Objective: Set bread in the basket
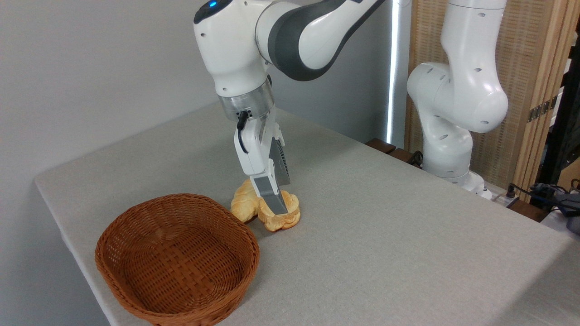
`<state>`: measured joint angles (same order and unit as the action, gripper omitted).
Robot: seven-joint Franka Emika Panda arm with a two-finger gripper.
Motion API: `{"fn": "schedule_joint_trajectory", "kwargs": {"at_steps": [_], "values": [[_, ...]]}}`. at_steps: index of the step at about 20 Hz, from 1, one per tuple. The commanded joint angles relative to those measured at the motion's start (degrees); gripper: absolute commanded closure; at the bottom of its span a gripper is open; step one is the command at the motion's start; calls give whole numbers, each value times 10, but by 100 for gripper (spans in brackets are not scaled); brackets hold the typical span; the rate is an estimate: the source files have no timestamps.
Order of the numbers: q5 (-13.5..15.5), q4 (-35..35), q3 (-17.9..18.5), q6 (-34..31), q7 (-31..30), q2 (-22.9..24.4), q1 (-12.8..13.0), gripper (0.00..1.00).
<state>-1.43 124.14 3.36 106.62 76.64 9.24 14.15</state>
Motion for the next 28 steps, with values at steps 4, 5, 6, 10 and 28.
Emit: {"fn": "schedule_joint_trajectory", "kwargs": {"at_steps": [4, 5, 6, 10, 28], "values": [[-8, -1, -7, 4, 13, -18, 3, 0], [-8, -1, -7, 5, 13, -19, 3, 0], [-8, -1, -7, 7, 13, -23, 3, 0], [-9, -3, -8, 11, 13, -32, 3, 0], [-8, -3, -8, 26, 10, -38, 3, 46]]}}
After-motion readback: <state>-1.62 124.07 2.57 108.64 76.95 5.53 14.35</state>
